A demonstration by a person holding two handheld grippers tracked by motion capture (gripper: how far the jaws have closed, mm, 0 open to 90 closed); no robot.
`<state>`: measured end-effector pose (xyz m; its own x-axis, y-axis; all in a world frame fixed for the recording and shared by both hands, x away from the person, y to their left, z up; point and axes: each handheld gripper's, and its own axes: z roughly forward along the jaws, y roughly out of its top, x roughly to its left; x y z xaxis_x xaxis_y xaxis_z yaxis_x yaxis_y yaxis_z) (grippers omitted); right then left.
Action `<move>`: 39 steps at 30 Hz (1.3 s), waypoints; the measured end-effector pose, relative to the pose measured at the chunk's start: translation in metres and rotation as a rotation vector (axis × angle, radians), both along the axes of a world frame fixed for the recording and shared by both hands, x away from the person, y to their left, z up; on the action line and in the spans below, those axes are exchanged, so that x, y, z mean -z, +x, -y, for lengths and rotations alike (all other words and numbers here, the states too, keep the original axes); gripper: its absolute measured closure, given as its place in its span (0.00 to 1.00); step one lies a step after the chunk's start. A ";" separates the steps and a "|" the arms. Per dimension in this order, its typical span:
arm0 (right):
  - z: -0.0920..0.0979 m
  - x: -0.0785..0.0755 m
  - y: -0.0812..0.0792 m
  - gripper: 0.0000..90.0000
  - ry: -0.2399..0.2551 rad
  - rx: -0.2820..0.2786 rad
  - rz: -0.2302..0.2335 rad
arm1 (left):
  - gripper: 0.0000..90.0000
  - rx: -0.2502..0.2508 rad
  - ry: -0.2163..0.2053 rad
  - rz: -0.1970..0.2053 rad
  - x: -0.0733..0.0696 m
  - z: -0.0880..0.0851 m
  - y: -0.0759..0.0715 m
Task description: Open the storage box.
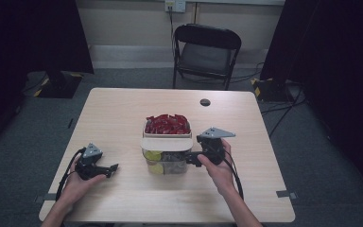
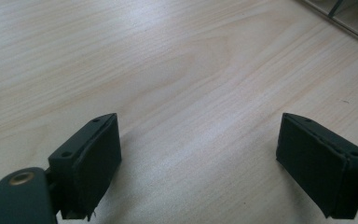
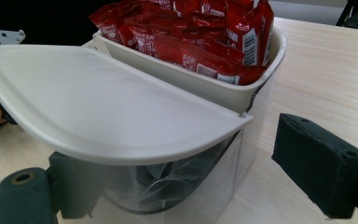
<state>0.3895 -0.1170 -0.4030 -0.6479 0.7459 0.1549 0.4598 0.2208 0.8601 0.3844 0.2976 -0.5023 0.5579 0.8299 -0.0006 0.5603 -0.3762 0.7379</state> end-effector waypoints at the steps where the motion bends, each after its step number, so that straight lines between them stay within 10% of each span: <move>1: 0.000 0.000 0.001 0.16 -0.001 -0.001 0.000 | 0.15 0.000 0.000 0.000 0.000 0.000 0.000; 39: -0.002 -0.003 0.024 0.15 0.042 0.009 -0.008 | 0.15 0.001 0.000 0.000 0.000 0.000 0.000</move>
<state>0.4136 -0.1151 -0.4000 -0.6394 0.7447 0.1912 0.4689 0.1806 0.8646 0.3844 0.2977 -0.5023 0.5589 0.8292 -0.0010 0.5603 -0.3767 0.7377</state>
